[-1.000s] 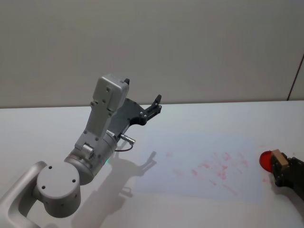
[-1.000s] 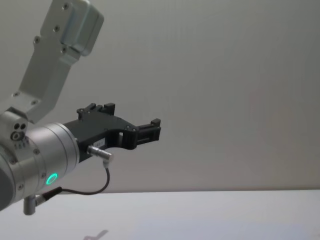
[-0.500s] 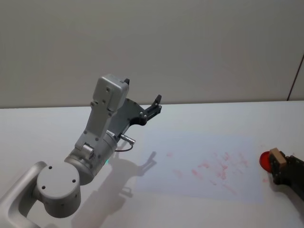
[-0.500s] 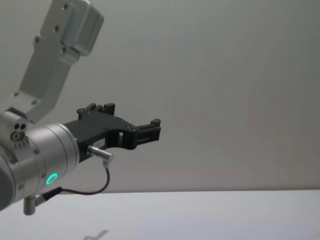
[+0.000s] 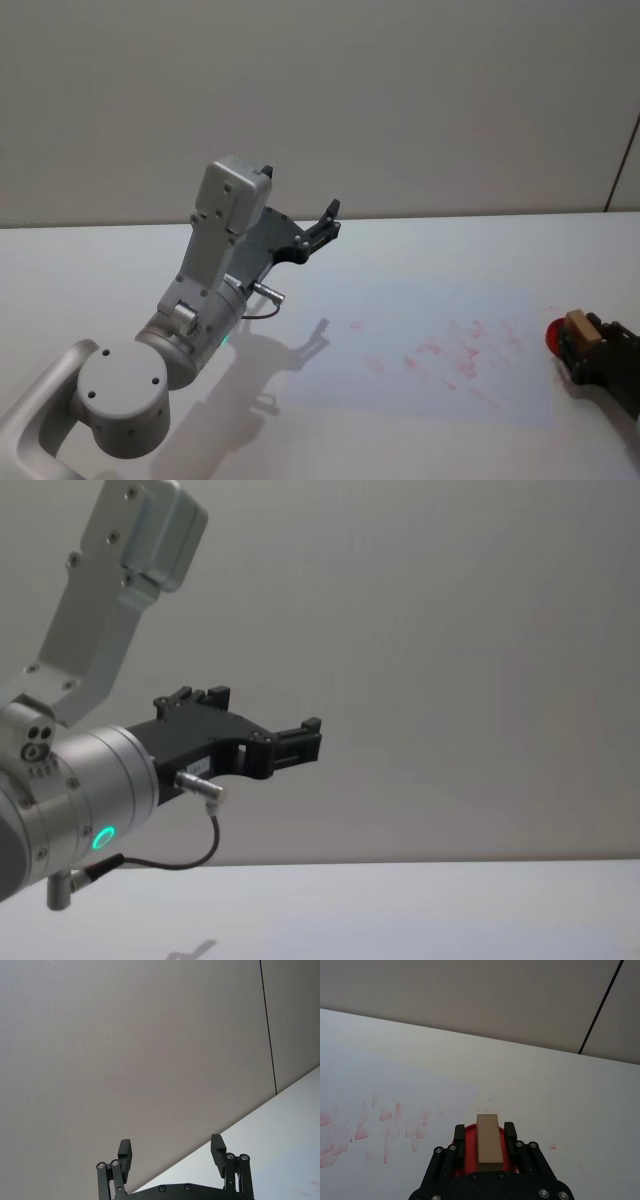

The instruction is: Use the one hand to pick up the stamp and affix it onto the A4 paper.

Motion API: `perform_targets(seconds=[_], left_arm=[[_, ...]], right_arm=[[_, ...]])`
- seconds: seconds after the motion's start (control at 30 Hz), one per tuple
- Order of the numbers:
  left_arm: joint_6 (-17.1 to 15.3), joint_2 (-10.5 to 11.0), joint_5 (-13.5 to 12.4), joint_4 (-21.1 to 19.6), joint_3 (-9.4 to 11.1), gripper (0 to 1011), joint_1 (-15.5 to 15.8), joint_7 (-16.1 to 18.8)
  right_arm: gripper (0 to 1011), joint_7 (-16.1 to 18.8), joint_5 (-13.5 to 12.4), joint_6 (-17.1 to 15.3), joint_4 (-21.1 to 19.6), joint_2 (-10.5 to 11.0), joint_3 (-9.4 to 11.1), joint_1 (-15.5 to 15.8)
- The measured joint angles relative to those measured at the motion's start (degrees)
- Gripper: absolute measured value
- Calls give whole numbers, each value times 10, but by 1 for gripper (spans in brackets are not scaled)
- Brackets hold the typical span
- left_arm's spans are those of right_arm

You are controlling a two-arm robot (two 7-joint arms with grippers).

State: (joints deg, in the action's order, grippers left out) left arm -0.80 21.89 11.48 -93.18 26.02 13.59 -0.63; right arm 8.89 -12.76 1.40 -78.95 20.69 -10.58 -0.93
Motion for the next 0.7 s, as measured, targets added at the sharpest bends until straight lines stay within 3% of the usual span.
perform_targets(seconds=[0.23, 0.33, 0.7], left_arm=[[0, 0, 0, 0, 0, 1001, 0, 0], [0, 0, 0, 0, 0, 1001, 0, 0], [0, 0, 0, 0, 0, 1001, 0, 0]], right_arm=[[595, -1, 1, 3, 3, -3, 0, -3], [738, -2, 1, 4, 3, -4, 0, -4], [998, -7, -2, 6, -3, -7, 0, -5]])
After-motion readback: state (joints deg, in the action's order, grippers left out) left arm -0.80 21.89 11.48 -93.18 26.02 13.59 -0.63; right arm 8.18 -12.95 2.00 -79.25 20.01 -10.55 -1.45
